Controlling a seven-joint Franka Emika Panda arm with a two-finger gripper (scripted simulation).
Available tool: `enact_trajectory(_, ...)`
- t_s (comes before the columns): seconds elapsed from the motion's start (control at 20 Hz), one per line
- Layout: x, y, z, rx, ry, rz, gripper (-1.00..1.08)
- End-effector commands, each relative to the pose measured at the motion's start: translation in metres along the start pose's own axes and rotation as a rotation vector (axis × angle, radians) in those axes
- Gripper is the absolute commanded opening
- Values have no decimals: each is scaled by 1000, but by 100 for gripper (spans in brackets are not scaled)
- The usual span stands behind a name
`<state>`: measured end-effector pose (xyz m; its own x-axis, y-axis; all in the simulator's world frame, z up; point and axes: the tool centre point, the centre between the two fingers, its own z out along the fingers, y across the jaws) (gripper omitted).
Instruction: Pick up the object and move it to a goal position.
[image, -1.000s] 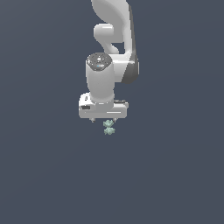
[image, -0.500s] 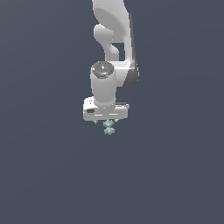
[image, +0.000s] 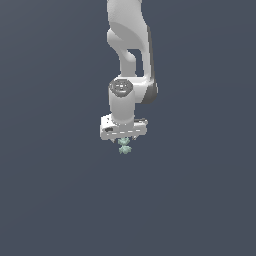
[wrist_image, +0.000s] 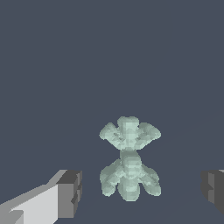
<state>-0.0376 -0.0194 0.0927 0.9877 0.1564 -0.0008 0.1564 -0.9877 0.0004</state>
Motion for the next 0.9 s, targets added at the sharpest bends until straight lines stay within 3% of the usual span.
enact_trajectory(0.0,-2,-1,3,0,1,-7,100)
enact_trajectory(0.3,-2,-1,8,0,0,-5,100)
enact_trajectory(0.85,-3,-1,51,0,1,-8,100)
